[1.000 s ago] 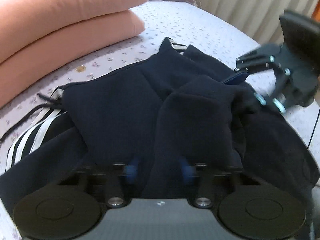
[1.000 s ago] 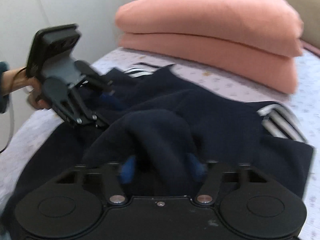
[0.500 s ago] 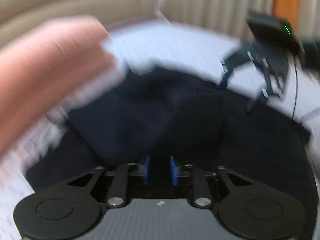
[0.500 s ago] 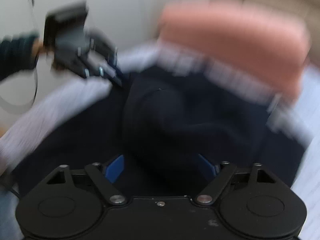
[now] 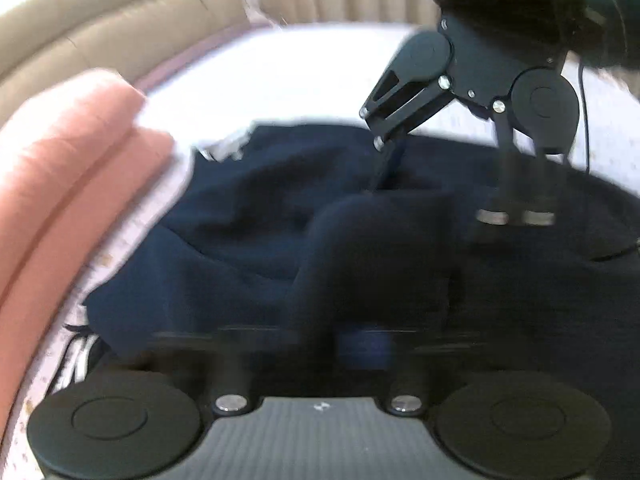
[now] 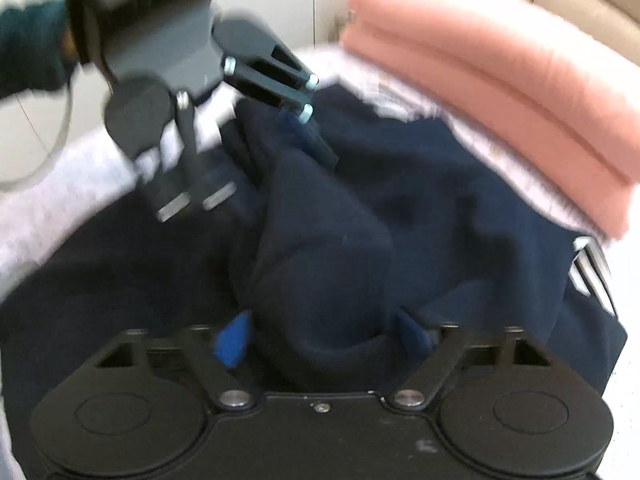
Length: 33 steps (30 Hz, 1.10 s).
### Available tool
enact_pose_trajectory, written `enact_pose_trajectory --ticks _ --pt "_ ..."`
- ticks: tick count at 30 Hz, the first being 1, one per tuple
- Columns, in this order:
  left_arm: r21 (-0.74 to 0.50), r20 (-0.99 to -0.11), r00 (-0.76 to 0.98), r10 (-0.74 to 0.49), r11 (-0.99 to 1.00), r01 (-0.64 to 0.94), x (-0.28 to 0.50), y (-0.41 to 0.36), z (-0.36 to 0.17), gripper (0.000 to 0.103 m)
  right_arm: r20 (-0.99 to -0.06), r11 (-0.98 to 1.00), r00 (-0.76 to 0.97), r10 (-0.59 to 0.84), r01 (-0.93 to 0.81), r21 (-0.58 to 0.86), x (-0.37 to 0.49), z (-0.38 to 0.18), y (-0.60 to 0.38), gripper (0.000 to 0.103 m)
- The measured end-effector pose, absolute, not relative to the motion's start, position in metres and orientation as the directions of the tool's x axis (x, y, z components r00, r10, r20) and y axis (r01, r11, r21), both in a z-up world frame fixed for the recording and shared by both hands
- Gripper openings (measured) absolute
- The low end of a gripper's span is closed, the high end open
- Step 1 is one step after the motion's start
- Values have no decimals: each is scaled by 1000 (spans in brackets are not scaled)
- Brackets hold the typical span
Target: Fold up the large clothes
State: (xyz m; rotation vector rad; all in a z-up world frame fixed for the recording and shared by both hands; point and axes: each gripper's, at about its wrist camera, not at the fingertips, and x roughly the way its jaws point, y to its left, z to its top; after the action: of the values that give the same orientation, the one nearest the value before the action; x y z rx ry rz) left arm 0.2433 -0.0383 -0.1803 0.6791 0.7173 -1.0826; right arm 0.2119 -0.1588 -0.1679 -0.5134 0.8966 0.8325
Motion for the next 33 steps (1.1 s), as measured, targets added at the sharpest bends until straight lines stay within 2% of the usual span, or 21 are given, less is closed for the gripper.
enact_pose_trajectory --ticks 1,3,5,6,8,9,10,11,13,14,15,16,17,18,21,24,27,33 --pt "171 -771 331 -545 323 931 242 -38 -176 5 -821 620 416 391 -778 -99 210 -165 -157 5" --pt "257 -669 445 -595 377 890 232 -26 -160 5 -729 670 555 401 -720 -180 201 -145 -168 5" --pt "300 -580 527 -621 438 847 219 -16 -148 5 -659 696 616 432 -692 -190 189 -125 -180 5" --pt "301 -593 510 -623 416 858 212 -14 -148 5 -674 679 592 442 -711 -180 187 -125 -178 5" --pt "257 -673 429 -603 353 900 195 -13 -167 9 -759 640 497 420 -755 -140 179 -145 -174 7" --pt "244 -714 396 -577 325 914 188 -15 -183 14 -817 616 425 389 -780 -113 177 -163 -169 15" --pt "246 -751 376 -543 299 922 180 -17 -200 17 -871 586 354 341 -805 -98 174 -184 -163 30" --pt "265 -770 376 -515 279 923 172 -19 -216 22 -894 556 341 290 -820 -132 166 -205 -156 34" --pt "303 -752 419 -509 298 905 160 -22 -231 32 -877 546 395 274 -814 -196 155 -213 -149 51" --pt "281 -749 424 -509 336 899 160 -23 -231 45 -880 574 395 265 -797 -185 156 -209 -147 53" --pt "222 -753 403 -520 376 900 161 -23 -227 59 -882 617 375 287 -776 -129 160 -201 -150 62" --pt "161 -753 382 -536 412 897 162 -23 -222 68 -873 649 356 333 -758 -62 163 -191 -156 76" --pt "103 -748 370 -552 454 885 163 -20 -217 82 -859 673 353 372 -739 -12 165 -180 -163 81" --pt "45 -741 365 -563 501 864 163 -20 -211 89 -839 707 371 397 -707 22 165 -171 -170 83" --pt "-117 -729 362 -582 626 771 166 -4 -197 95 -757 789 478 445 -609 80 155 -150 -200 90" --pt "-275 -753 342 -561 742 612 163 21 -189 93 -666 837 568 484 -521 164 139 -142 -233 100" --pt "-395 -746 343 -571 793 463 153 56 -198 92 -677 891 596 432 -400 216 123 -148 -263 102" --pt "-430 -753 419 -508 861 271 92 127 -201 89 -737 927 563 375 -229 297 71 -180 -326 101"
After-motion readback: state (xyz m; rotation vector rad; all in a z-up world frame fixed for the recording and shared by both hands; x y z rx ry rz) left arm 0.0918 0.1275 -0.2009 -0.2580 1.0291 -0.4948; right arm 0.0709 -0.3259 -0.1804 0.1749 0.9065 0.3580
